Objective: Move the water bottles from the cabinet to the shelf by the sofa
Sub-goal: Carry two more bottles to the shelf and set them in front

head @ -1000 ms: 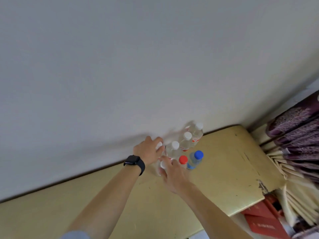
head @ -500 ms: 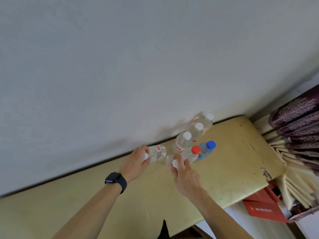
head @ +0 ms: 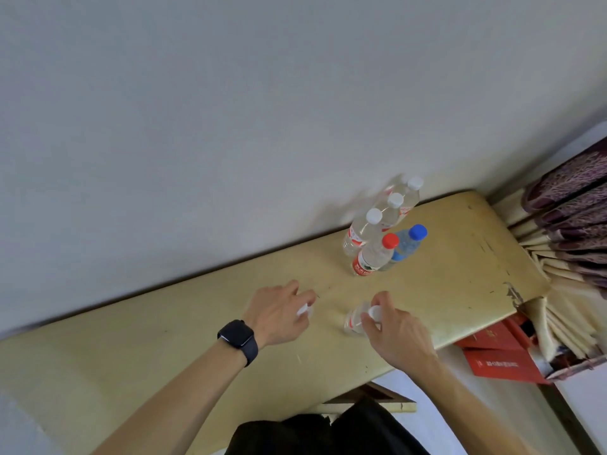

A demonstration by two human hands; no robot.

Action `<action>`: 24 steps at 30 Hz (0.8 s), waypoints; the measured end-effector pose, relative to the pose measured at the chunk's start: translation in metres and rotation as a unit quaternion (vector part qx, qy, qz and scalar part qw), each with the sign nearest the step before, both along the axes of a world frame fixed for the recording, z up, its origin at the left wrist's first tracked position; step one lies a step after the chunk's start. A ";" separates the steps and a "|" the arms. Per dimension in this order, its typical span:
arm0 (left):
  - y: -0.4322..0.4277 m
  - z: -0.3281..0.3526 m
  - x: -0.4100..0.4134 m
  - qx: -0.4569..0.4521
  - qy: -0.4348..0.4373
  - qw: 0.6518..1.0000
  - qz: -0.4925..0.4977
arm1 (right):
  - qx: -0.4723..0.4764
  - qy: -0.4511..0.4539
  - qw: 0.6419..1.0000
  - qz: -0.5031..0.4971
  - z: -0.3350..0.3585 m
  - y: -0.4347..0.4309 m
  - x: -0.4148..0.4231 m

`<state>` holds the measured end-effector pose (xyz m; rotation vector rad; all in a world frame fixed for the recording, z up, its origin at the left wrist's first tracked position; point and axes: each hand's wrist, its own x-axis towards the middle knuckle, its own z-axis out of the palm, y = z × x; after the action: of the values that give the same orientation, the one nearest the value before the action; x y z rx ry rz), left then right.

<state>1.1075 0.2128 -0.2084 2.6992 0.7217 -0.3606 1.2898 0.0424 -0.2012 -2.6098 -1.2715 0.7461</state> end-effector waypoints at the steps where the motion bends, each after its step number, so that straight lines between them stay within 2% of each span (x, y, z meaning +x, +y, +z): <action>1: -0.006 -0.004 -0.002 0.024 0.004 1.000 0.011 | -0.014 -0.018 1.000 -0.001 0.000 -0.006 -0.005; 5: -0.024 -0.012 -0.003 0.083 0.010 0.993 0.079 | -0.032 -0.071 0.996 -0.040 -0.005 -0.020 -0.015; 12: -0.032 -0.015 0.007 0.107 0.028 0.992 0.059 | 0.025 -0.072 0.991 -0.110 -0.015 -0.042 -0.011; 15: -0.041 -0.008 0.014 0.098 0.049 0.994 0.017 | 0.051 -0.029 0.981 -0.185 -0.011 -0.076 -0.011; 17: -0.056 -0.004 0.026 0.099 0.066 0.992 -0.033 | 0.080 -0.014 0.962 -0.262 -0.007 -0.114 -0.014; 21: -0.113 0.015 0.068 0.063 0.057 0.983 -0.164 | 0.092 -0.048 0.923 -0.370 0.007 -0.216 -0.027; 24: -0.182 0.035 0.100 0.036 0.035 0.961 -0.272 | 0.079 -0.077 0.888 -0.447 0.023 -0.302 -0.046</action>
<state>1.2072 0.0303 -0.1733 2.9323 -0.0135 -0.5662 1.2440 -0.2592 -0.1783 -2.7065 -0.0354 0.2439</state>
